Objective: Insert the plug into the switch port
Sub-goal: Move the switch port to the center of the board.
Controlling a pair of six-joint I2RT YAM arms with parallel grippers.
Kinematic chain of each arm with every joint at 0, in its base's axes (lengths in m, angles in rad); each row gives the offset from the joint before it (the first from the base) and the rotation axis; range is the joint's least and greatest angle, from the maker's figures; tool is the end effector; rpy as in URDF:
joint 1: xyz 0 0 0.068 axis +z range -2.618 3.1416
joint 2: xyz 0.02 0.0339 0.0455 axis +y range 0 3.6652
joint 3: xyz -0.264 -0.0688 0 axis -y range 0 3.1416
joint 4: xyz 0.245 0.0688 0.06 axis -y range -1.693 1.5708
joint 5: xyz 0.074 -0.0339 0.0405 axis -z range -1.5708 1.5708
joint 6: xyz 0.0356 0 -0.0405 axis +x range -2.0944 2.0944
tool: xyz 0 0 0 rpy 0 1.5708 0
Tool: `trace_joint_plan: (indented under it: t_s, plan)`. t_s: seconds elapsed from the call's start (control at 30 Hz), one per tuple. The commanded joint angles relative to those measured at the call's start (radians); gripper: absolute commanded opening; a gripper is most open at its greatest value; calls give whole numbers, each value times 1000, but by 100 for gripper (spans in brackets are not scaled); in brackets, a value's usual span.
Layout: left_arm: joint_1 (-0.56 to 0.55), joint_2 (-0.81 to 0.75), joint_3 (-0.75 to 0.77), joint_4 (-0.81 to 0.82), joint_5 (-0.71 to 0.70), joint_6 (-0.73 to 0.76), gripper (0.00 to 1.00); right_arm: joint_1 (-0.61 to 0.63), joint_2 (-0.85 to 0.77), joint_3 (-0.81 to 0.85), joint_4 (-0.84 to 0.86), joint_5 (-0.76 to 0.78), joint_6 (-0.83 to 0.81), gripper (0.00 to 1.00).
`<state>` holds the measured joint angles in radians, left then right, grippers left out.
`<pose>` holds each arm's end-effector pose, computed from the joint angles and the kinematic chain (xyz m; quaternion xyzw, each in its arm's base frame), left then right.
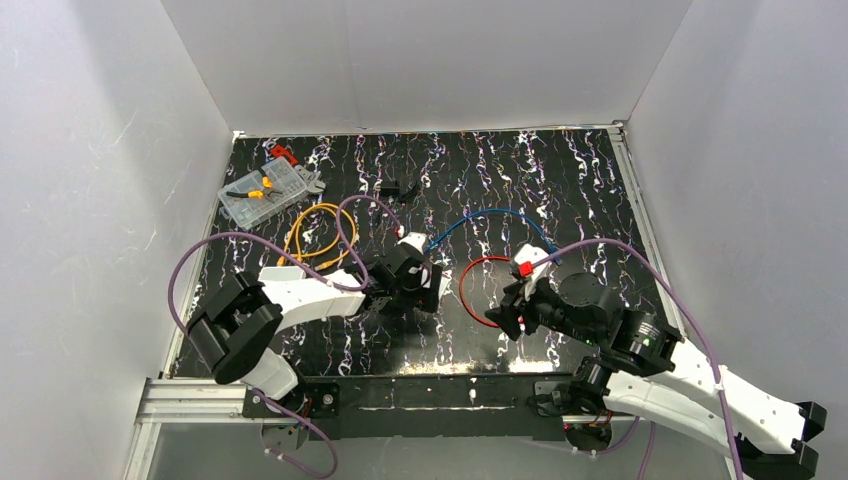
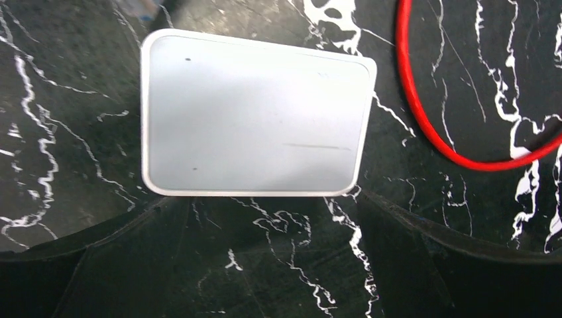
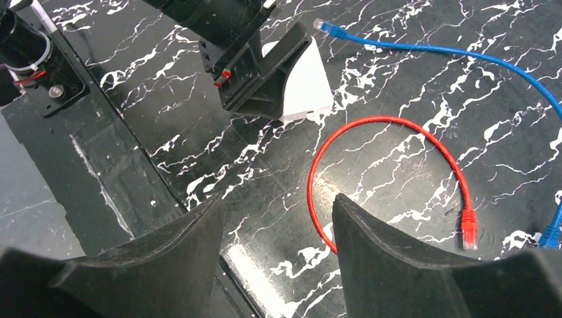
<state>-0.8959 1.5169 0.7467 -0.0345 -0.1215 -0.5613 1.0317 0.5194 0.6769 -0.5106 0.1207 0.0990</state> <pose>0.1903 -0.2309 0.1708 0.1318 0.9167 -0.2064 0.3158 0.0683 0.1059 0.3044 -0.3374 0.7469 0.2641 0.5086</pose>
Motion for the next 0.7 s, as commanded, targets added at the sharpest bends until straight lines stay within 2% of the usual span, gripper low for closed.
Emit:
trace_joint_plan:
  t_s: [0.0, 0.13, 0.43, 0.67]
  plan:
    - [30, -39, -24, -9, 13, 34, 98, 0, 40, 2, 111, 42, 1, 68]
    - [37, -132, -29, -44, 4, 37, 98, 0, 126, 27, 173, 117, -4, 68]
    - [45, -422, -8, -288, -81, -32, 98, -15, 414, 149, 345, 220, -43, 70]
    - [49, -671, 25, -500, -156, -78, 98, -78, 636, 276, 422, 166, -45, 71]
